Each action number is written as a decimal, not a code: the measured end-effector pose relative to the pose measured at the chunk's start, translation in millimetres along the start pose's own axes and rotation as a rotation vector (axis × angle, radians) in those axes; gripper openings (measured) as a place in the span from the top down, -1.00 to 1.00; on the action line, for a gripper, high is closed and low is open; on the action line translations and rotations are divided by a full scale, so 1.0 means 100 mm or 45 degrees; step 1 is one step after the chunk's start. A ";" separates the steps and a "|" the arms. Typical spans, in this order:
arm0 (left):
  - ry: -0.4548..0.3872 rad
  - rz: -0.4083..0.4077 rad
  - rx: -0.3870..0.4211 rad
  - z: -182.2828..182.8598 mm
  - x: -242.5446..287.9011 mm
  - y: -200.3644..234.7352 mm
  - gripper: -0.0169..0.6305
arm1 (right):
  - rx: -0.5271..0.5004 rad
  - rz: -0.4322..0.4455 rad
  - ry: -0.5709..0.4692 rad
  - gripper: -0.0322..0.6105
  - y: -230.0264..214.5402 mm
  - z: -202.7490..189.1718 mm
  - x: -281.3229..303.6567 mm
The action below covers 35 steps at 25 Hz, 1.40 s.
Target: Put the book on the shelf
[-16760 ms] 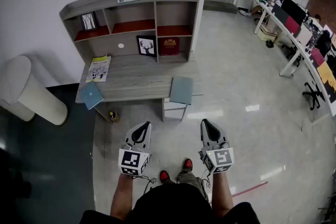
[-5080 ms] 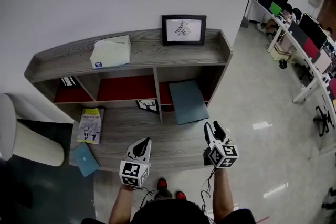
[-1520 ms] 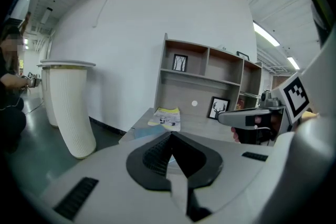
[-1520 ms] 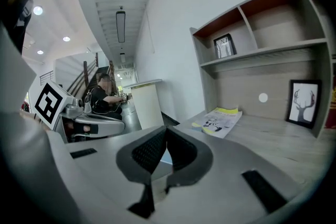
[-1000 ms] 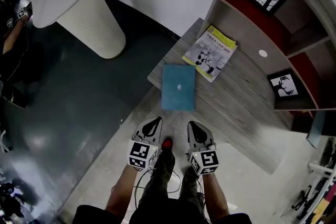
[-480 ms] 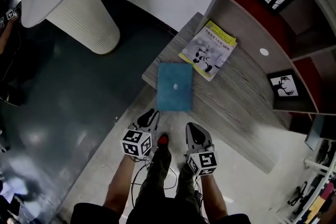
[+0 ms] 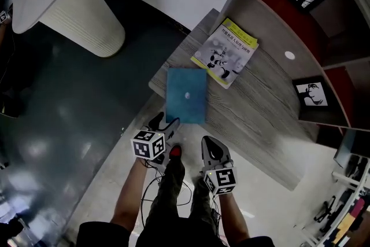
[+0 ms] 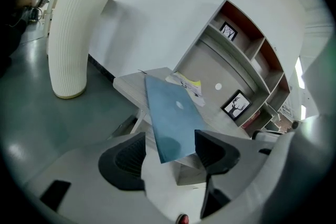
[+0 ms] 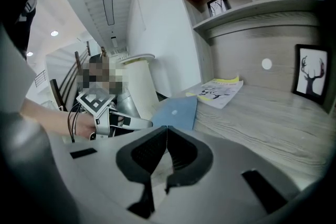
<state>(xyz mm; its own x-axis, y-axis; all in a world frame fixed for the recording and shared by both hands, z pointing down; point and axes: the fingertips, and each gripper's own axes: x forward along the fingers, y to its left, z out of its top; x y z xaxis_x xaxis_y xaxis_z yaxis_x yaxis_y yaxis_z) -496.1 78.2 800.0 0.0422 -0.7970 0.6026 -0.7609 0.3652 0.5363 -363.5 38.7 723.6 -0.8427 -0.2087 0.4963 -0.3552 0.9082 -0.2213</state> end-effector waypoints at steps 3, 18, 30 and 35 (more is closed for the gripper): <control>0.018 -0.003 -0.005 -0.01 0.08 0.02 0.06 | 0.014 -0.005 0.012 0.81 -0.04 -0.03 0.01; 0.054 -0.020 -0.008 -0.01 0.23 0.00 0.18 | 0.052 -0.027 0.036 0.81 -0.25 -0.07 -0.01; -0.076 -0.005 -0.105 0.22 0.02 -0.16 0.72 | 0.049 -0.063 0.013 0.81 -0.34 -0.02 -0.25; -0.163 0.003 -0.097 0.42 -0.12 -0.29 0.79 | 0.042 -0.100 -0.028 0.81 -0.39 0.10 -0.41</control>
<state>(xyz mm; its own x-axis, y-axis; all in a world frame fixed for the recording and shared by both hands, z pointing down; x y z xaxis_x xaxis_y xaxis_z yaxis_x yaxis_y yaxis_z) -502.0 57.1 752.3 -0.0458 -0.8492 0.5262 -0.7096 0.3984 0.5812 -318.9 8.3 703.4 -0.8204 -0.2870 0.4945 -0.4333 0.8764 -0.2103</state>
